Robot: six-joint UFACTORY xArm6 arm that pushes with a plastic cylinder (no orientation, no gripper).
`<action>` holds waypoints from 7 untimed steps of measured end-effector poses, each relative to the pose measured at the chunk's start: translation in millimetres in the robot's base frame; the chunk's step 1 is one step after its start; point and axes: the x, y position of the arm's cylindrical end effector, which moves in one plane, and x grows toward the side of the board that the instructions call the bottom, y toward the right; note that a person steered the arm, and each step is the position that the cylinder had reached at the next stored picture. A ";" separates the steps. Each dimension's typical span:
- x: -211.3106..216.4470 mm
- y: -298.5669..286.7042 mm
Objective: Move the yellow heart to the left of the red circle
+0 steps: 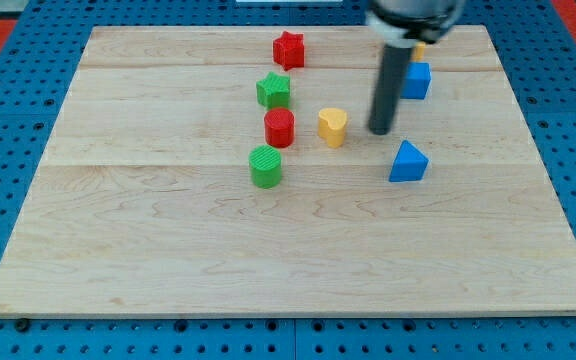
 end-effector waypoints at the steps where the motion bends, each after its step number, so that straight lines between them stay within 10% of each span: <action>1: -0.1 -60.0; 7: -85.5 -194.5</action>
